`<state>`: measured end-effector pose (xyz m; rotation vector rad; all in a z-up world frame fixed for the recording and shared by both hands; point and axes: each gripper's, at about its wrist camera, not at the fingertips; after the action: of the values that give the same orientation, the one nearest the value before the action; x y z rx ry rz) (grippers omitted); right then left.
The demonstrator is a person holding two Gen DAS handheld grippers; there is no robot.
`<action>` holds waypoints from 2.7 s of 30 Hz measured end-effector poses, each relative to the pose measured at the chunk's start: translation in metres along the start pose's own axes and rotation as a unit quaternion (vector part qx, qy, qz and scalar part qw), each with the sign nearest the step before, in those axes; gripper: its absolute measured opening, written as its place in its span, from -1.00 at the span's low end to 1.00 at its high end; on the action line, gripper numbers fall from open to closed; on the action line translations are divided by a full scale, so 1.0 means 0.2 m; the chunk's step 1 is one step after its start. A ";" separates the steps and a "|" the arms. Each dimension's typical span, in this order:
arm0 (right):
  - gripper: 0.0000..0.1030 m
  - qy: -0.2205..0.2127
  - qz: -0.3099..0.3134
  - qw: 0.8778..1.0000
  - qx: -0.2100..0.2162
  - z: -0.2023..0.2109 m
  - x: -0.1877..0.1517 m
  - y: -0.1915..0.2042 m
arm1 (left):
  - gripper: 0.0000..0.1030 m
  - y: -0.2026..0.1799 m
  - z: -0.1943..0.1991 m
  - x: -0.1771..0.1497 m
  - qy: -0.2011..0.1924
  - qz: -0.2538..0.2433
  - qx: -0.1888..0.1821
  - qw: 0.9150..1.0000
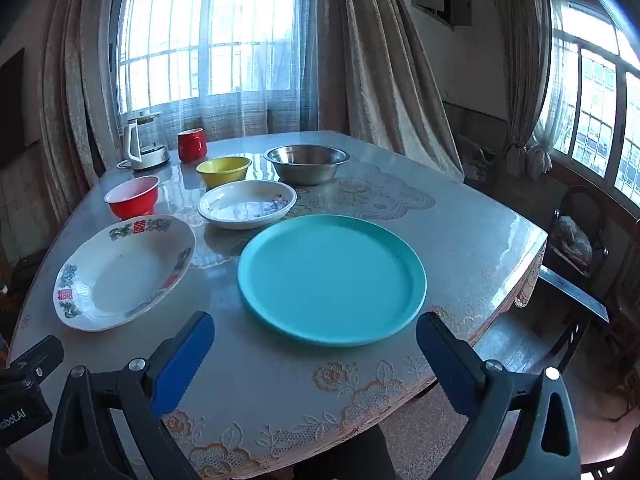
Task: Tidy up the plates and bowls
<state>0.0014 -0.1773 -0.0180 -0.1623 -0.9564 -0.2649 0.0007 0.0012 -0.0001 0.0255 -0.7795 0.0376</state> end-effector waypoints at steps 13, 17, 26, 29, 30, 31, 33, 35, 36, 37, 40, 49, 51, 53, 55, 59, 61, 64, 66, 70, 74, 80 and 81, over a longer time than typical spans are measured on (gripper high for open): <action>0.99 0.020 0.000 1.000 0.006 -0.03 0.01 0.01 | 0.99 0.01 -0.02 0.00 0.003 0.000 0.006 1.000; 0.99 0.019 -0.003 1.000 0.005 -0.04 0.01 0.01 | 0.99 0.01 -0.03 0.00 0.003 0.001 0.007 1.000; 0.99 0.023 -0.004 1.000 0.009 -0.03 0.00 0.00 | 0.99 0.01 -0.01 0.00 0.003 0.000 0.007 1.000; 0.99 0.022 -0.004 1.000 0.009 -0.03 0.00 0.00 | 0.99 0.02 -0.01 0.00 0.003 0.000 0.007 1.000; 0.99 0.023 -0.004 1.000 0.009 -0.03 0.00 0.00 | 0.99 0.01 -0.01 -0.01 0.003 0.000 0.008 1.000; 0.99 0.022 -0.005 1.000 0.009 -0.03 0.00 0.00 | 0.99 0.01 -0.01 -0.01 0.003 0.000 0.007 1.000; 0.99 0.021 -0.006 1.000 0.009 -0.02 0.00 -0.01 | 0.99 0.01 -0.01 -0.01 0.003 -0.001 0.006 1.000; 0.99 0.023 -0.007 1.000 0.008 -0.03 0.00 -0.01 | 0.99 0.01 -0.01 -0.01 0.003 -0.002 0.005 1.000; 0.99 0.023 -0.007 1.000 0.008 -0.03 0.00 -0.01 | 0.99 0.01 -0.01 -0.01 0.004 -0.002 0.005 1.000; 0.99 0.025 -0.007 1.000 0.008 -0.03 0.00 -0.01 | 0.99 0.01 -0.01 -0.01 0.004 -0.002 0.005 1.000; 0.99 0.029 -0.008 1.000 0.005 -0.05 0.00 -0.02 | 0.99 0.01 -0.01 -0.01 0.004 -0.001 0.005 1.000; 0.99 0.026 -0.011 1.000 0.001 -0.05 0.00 -0.04 | 0.99 -0.01 -0.01 -0.01 0.004 -0.003 0.003 1.000; 0.99 0.026 -0.011 1.000 0.003 -0.04 0.00 -0.04 | 0.99 -0.01 -0.01 -0.01 0.005 -0.003 0.001 1.000; 0.99 0.030 -0.011 0.999 0.003 -0.05 -0.01 -0.04 | 0.99 -0.01 -0.02 -0.01 0.007 -0.003 0.000 1.000; 0.99 0.031 -0.013 0.999 0.004 -0.05 -0.01 -0.04 | 0.99 -0.01 -0.02 -0.02 0.009 -0.002 0.001 1.000; 0.99 0.032 -0.016 0.999 0.004 -0.06 -0.01 -0.05 | 0.99 -0.01 -0.02 -0.02 0.010 -0.002 0.001 1.000; 0.99 0.034 -0.015 0.999 0.003 -0.06 -0.01 -0.05 | 1.00 -0.01 -0.02 -0.02 0.009 -0.003 0.001 1.000; 0.99 0.032 -0.014 0.999 0.005 -0.06 -0.01 -0.05 | 0.99 -0.01 -0.02 -0.02 0.009 -0.003 0.000 1.000; 0.99 0.032 -0.015 0.999 0.004 -0.06 -0.01 -0.05 | 0.99 -0.01 -0.02 -0.02 0.010 -0.004 0.000 1.000; 0.99 0.036 -0.016 0.999 0.003 -0.07 -0.01 -0.05 | 0.99 -0.01 -0.02 -0.02 0.011 -0.003 0.000 1.000; 0.99 0.038 -0.017 0.999 0.002 -0.07 -0.02 -0.05 | 0.99 -0.01 -0.02 -0.02 0.012 -0.005 0.000 1.000; 0.99 0.040 -0.017 0.999 0.003 -0.08 -0.02 -0.06 | 0.99 -0.01 -0.03 -0.02 0.014 -0.005 -0.004 1.000; 0.99 0.040 -0.018 0.999 0.003 -0.08 -0.02 -0.06 | 0.99 -0.01 -0.03 -0.02 0.015 -0.004 -0.006 1.000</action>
<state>0.0074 -0.1918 -0.0306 -0.1291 -0.8808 -0.2993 0.0020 -0.0015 -0.0079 0.0158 -0.7499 0.0259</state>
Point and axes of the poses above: each gripper's, at about its wrist camera, not at the fingertips, and z roughly against the way its jaws point, y to its left, x to its top, and after that the axes turned 2 degrees about x, right-handed
